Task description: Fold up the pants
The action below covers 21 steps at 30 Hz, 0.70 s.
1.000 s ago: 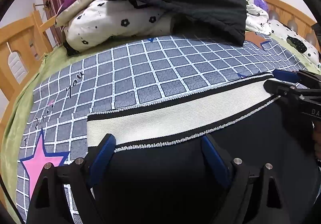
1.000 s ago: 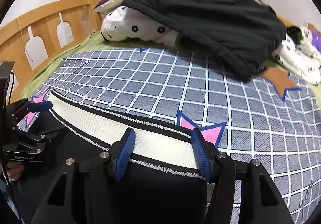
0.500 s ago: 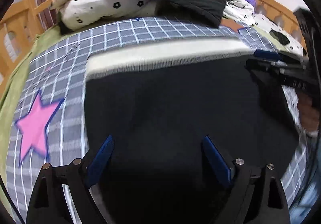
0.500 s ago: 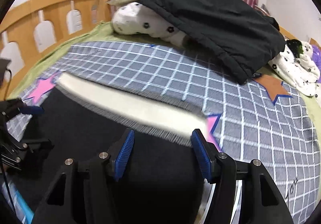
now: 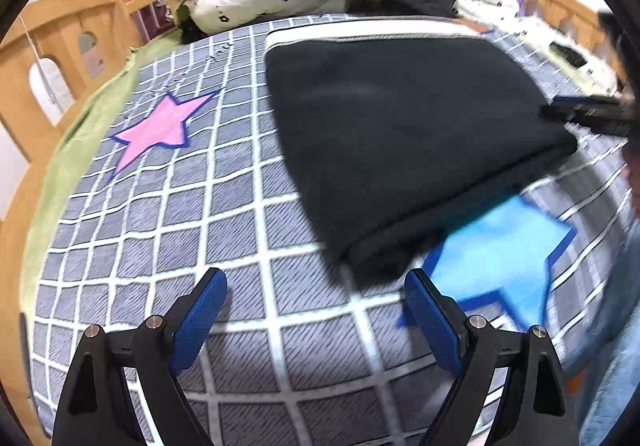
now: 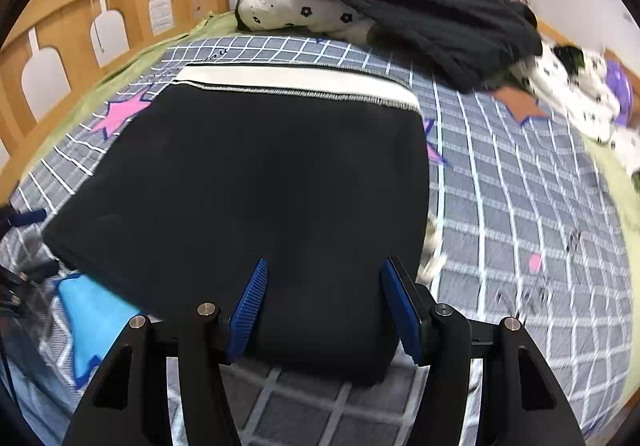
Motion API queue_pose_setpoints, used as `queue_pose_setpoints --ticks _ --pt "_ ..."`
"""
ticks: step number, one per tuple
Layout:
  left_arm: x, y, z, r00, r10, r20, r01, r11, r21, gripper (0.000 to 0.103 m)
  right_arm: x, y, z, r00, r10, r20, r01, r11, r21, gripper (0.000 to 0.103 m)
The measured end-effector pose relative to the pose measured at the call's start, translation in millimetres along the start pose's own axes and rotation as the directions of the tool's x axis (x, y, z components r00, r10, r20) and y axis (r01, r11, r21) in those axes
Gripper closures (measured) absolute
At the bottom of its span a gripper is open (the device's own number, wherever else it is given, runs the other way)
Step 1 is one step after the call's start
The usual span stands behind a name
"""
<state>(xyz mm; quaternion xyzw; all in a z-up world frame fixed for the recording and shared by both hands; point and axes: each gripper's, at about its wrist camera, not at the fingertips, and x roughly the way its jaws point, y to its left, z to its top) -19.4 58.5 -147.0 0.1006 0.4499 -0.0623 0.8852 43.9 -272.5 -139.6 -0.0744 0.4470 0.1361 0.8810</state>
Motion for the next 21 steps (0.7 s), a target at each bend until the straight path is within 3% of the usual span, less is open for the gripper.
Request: queue_pose_setpoints --ticks 6,9,11,12,13,14,17,20,21 --pt "7 -11 2 0.996 0.09 0.025 -0.091 0.994 0.065 0.013 -16 13 -7 0.999 0.002 0.042 -0.001 1.0 -0.016 0.044" --pt "8 -18 7 0.992 0.117 0.047 -0.121 0.989 0.084 0.018 -16 15 -8 0.999 0.004 0.042 -0.003 1.0 -0.021 0.044" --pt "10 -21 10 0.993 0.111 0.052 -0.114 0.99 0.078 0.028 -10 14 -10 1.0 -0.001 0.023 0.001 1.0 -0.021 0.044" --pt "12 -21 12 0.995 0.084 0.053 -0.087 0.994 0.065 0.045 -7 13 -10 1.0 -0.004 0.017 0.004 1.0 -0.019 0.044" --pt "14 -22 14 0.998 0.049 0.05 -0.052 0.997 0.057 0.068 -3 11 -10 1.0 -0.01 0.007 0.01 1.0 -0.014 0.044" --pt "15 -23 15 0.999 0.023 0.047 -0.025 0.998 0.052 0.077 -1 9 -11 1.0 -0.012 0.004 0.012 1.0 -0.01 0.044" --pt "8 -32 14 0.992 0.061 0.113 -0.067 0.997 0.043 0.085 -2 8 -10 1.0 -0.012 0.015 0.012 1.0 -0.009 0.044" --pt "-6 -2 15 0.984 -0.052 0.168 0.073 0.989 -0.125 0.09 -3 9 -9 1.0 -0.014 0.026 0.014 1.0 -0.012 0.044" --pt "-1 1 14 0.988 -0.036 0.152 0.056 0.99 -0.13 0.09 -2 10 -9 1.0 -0.015 0.023 0.015 1.0 -0.012 0.044"
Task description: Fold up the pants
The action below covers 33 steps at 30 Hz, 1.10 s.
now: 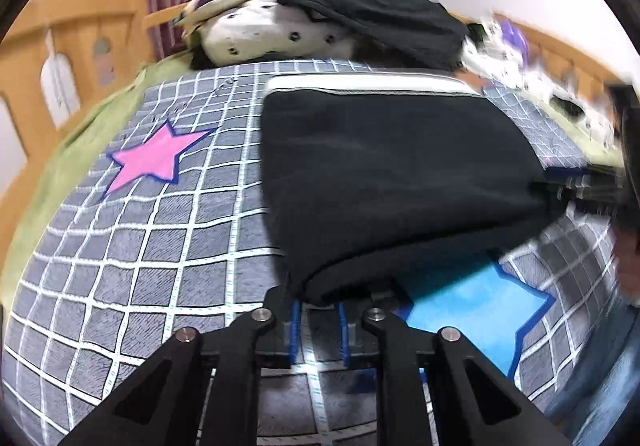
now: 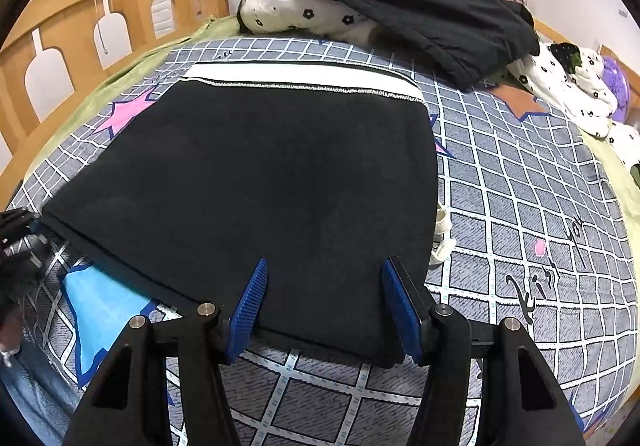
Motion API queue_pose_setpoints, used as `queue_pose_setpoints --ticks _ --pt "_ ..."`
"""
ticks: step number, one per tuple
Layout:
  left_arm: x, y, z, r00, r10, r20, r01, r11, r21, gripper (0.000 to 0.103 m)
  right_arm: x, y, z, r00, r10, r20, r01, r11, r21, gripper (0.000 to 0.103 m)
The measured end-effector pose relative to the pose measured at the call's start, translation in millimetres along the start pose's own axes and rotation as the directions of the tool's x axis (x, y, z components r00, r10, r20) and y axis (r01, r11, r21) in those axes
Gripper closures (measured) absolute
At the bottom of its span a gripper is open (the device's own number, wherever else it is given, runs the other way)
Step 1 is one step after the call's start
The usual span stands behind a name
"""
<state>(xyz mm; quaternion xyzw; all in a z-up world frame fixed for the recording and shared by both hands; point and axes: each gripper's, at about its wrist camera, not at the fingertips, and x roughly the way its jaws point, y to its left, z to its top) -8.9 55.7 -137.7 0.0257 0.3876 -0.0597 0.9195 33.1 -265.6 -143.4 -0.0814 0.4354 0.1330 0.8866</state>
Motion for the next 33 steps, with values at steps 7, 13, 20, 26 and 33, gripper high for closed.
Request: queue_pose_setpoints --ticks 7,13,20,26,33 --pt "14 2 -13 0.996 -0.001 -0.084 -0.002 0.999 -0.034 0.085 6 12 -1 0.999 -0.029 -0.016 0.028 0.998 -0.05 0.042" --pt "-12 15 -17 0.996 -0.007 -0.09 -0.002 0.995 -0.1 0.078 -6 -1 4 1.0 -0.016 0.019 0.017 1.0 -0.019 0.042" --pt "-23 19 16 0.999 -0.04 -0.01 0.038 0.988 -0.148 0.078 -19 -4 22 0.992 0.015 0.124 -0.016 1.0 0.011 0.042" --pt "8 -9 39 0.998 -0.049 -0.046 0.045 0.996 -0.074 0.077 2 2 27 0.995 0.0 0.095 0.001 1.0 -0.007 0.042" --pt "10 -29 17 0.999 -0.01 -0.036 0.01 1.0 -0.015 0.052 20 -2 5 0.999 -0.051 0.008 0.051 0.999 0.003 0.04"
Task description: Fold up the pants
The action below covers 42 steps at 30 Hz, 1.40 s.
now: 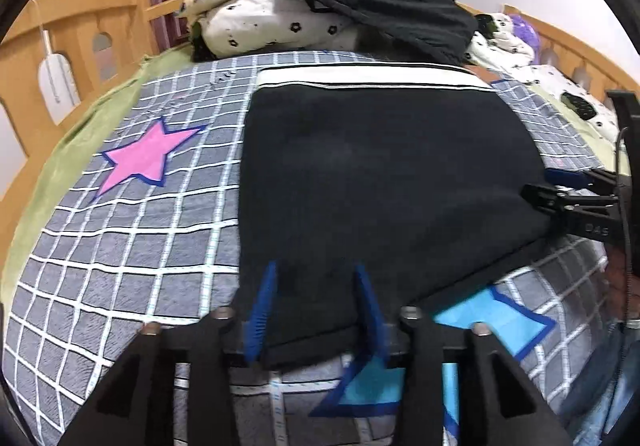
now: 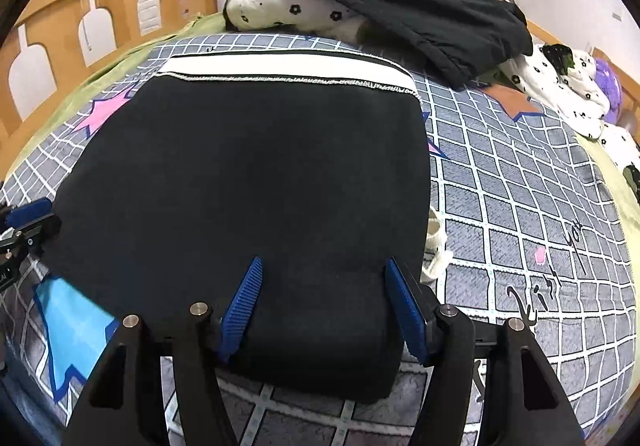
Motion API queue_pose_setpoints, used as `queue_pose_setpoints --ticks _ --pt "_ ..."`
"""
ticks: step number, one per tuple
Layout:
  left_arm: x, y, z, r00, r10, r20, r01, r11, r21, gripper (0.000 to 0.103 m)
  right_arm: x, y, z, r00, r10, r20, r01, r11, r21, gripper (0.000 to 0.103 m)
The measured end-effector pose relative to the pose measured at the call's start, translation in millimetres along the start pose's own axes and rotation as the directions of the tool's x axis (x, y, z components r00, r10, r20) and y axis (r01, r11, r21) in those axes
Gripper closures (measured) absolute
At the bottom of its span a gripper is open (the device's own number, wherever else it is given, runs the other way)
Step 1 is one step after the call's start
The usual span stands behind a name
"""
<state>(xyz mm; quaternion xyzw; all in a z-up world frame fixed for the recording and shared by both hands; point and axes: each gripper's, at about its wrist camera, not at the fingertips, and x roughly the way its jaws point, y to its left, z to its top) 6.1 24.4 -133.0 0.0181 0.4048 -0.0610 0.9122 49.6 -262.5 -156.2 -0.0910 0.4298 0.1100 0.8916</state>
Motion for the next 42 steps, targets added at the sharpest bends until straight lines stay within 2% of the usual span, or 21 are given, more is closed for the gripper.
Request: queue_pose_setpoints --ticks 4,7,10,14,17,21,24,25,26,28,30,33,35,42 --pt "4 2 11 1.0 -0.016 -0.016 0.016 0.999 -0.038 0.04 -4 -6 2 0.999 0.037 -0.004 -0.037 0.999 0.029 0.04" --pt "9 3 28 1.0 -0.011 -0.008 0.011 0.999 -0.054 0.039 -10 -9 10 0.999 0.05 0.009 -0.05 0.998 0.029 0.04" --pt "16 9 54 0.999 0.033 0.03 -0.03 0.996 -0.082 0.039 -10 -11 33 0.999 0.044 0.023 -0.045 0.999 0.005 0.04" --pt "29 18 99 0.997 0.0 0.082 0.008 0.996 -0.093 0.039 -3 -17 77 0.999 0.028 0.046 -0.028 1.0 -0.002 0.04" --pt "44 15 133 0.995 0.029 0.095 -0.024 0.998 -0.049 0.039 2 -20 116 0.993 -0.01 0.119 0.014 0.999 -0.033 0.04" --pt "76 10 162 0.996 0.006 0.093 -0.007 1.0 0.01 0.039 23 -31 143 0.988 0.007 0.157 -0.005 1.0 -0.011 0.04" --pt "110 3 161 0.998 0.046 0.039 -0.048 0.997 0.055 0.039 56 -39 139 0.992 0.056 0.114 -0.06 0.998 0.03 0.04" --pt "119 2 156 0.999 0.05 0.011 -0.051 0.997 0.065 0.039 80 -38 133 0.997 0.046 0.059 -0.047 0.999 0.024 0.04" --pt "132 2 151 0.997 0.077 -0.022 -0.075 0.994 0.078 0.038 94 -35 126 0.999 0.014 0.045 -0.014 1.0 -0.009 0.04" --pt "135 3 148 0.996 0.081 -0.024 -0.079 0.994 0.078 0.037 93 -35 127 0.996 0.042 0.08 -0.04 0.999 -0.027 0.039" --pt "133 4 151 0.997 0.066 -0.029 -0.064 0.996 0.067 0.035 96 -39 132 0.998 0.053 0.041 -0.053 0.999 0.001 0.038" --pt "138 2 149 0.997 0.07 -0.038 -0.068 0.995 0.071 0.029 101 -41 130 0.995 0.079 0.059 -0.079 0.997 -0.005 0.035" --pt "138 1 150 0.997 0.07 -0.036 -0.067 0.995 0.072 0.028 103 -46 129 0.992 0.11 0.065 -0.111 0.994 0.018 0.034" --pt "140 6 151 0.997 0.063 -0.035 -0.061 0.997 0.051 0.024 96 -41 131 0.994 0.095 0.062 -0.096 0.995 0.017 0.034"
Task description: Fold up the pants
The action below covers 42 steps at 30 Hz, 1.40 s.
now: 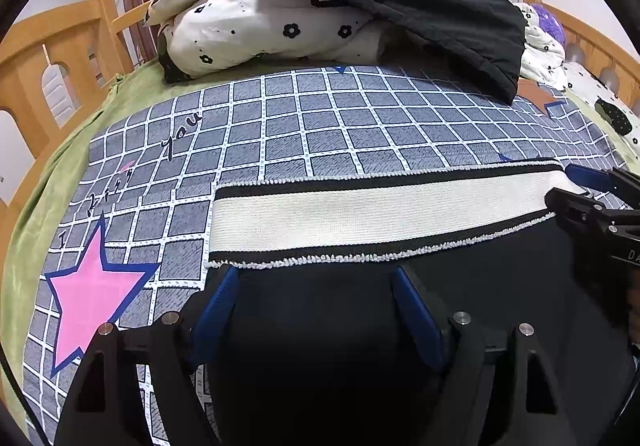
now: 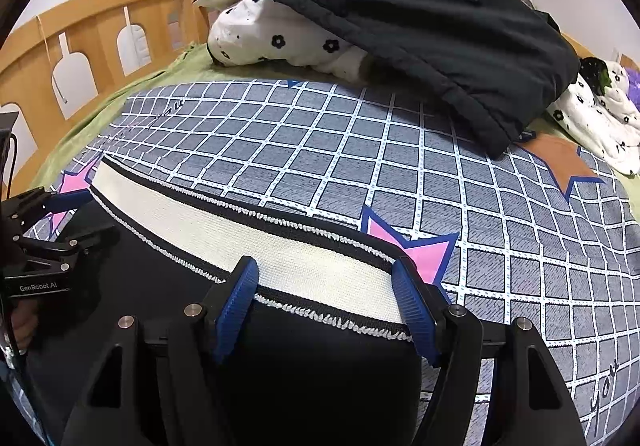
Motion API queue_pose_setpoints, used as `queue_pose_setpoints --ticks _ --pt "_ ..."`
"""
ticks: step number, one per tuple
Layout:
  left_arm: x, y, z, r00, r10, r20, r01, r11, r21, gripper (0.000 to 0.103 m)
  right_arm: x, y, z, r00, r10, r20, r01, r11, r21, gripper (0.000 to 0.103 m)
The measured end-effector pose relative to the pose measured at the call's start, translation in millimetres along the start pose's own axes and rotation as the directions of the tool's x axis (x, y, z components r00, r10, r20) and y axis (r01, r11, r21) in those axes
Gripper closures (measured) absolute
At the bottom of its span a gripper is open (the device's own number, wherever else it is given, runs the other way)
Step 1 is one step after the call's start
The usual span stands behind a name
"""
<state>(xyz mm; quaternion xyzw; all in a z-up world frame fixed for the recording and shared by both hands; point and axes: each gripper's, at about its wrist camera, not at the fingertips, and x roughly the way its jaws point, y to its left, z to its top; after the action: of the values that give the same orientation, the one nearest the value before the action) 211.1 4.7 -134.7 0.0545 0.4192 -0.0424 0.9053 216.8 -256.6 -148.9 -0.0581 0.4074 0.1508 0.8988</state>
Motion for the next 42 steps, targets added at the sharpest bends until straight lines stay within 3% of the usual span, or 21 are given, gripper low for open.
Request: queue_pose_setpoints --ticks 6,14,18,22,30,36,42 --pt "1 1 -3 1.0 0.029 0.008 -0.029 0.999 -0.024 0.014 0 -2 -2 1.0 0.005 0.014 -0.005 1.0 0.001 0.034" --pt "1 3 -4 1.0 0.02 0.003 -0.02 0.999 -0.042 0.013 -1 -1 -3 1.0 0.001 0.02 -0.001 1.0 0.004 0.034" --pt "5 10 -5 0.999 0.005 -0.033 -0.007 0.997 -0.078 0.005 -1 -1 -3 1.0 -0.002 0.021 0.002 1.0 0.001 0.034" --pt "9 18 -6 0.998 -0.037 -0.047 0.031 0.992 -0.122 0.005 0 0 -3 1.0 -0.005 0.019 0.005 1.0 -0.005 0.034" --pt "10 18 -5 0.997 -0.035 -0.072 0.025 0.99 -0.139 0.004 0 -1 -3 1.0 0.0 0.017 0.0 1.0 -0.009 0.032" --pt "1 17 -17 0.989 -0.061 -0.133 0.037 0.984 -0.177 0.005 -6 -5 -6 0.999 0.02 -0.04 -0.02 1.0 -0.015 0.031" --pt "-33 0 -52 0.987 -0.008 -0.162 -0.006 0.996 -0.085 0.005 -38 -9 -38 0.992 0.051 -0.118 -0.048 0.998 0.031 0.032"
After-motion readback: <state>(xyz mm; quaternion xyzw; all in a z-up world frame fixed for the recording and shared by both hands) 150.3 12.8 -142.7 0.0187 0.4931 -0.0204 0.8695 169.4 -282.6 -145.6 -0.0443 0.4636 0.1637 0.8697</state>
